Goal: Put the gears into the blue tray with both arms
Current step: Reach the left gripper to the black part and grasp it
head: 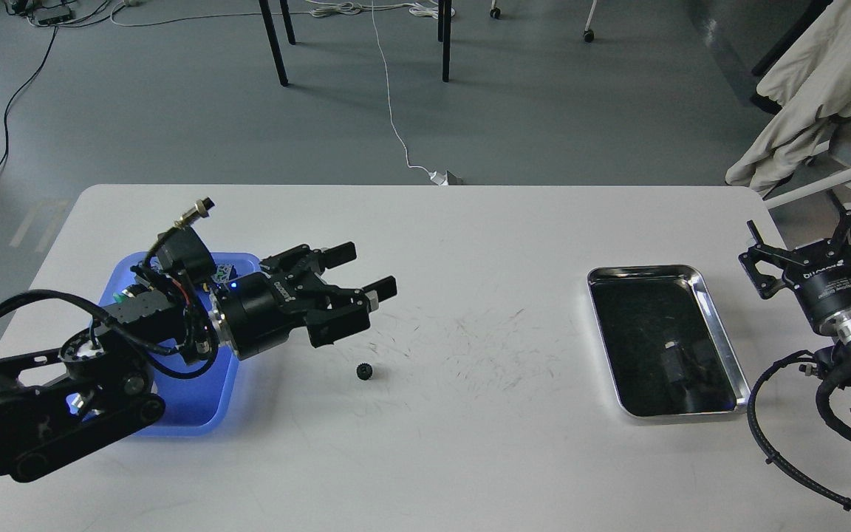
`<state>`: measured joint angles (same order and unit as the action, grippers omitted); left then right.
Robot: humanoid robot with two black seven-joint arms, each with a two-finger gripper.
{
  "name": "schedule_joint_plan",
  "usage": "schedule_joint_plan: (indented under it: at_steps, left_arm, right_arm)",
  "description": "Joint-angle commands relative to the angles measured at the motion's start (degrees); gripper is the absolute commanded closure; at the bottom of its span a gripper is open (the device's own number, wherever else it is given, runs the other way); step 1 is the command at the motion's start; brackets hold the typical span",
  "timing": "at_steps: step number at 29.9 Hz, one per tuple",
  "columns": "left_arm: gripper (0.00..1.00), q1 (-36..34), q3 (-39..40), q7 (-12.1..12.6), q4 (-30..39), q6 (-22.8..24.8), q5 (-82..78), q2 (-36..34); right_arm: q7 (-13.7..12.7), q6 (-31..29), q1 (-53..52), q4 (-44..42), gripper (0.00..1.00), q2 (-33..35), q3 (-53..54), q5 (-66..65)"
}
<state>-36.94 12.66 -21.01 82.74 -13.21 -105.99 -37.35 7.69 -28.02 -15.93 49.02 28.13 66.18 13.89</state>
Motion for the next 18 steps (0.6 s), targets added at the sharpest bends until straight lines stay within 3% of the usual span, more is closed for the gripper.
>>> schedule_joint_plan:
  at_steps: [1, 7, 18]
  left_arm:
    - [0.01, 1.3, -3.2, 0.1, -5.1, -3.4, -8.5, 3.8]
    - [0.01, 5.2, -3.9, 0.0, -15.2, -10.0, -14.8, 10.5]
    - [0.09, 6.9, -4.0, 0.1, -26.4, -14.0, -18.1, 15.7]
  right_arm:
    - [0.0, 0.0, -0.2, 0.7, 0.04, 0.0, -0.4, -0.1]
    - [0.0, 0.0, -1.6, 1.2, 0.04, 0.1, -4.3, -1.7]
    - [0.0, 0.0, -4.3, 2.0, 0.04, -0.1, -7.5, -3.3]
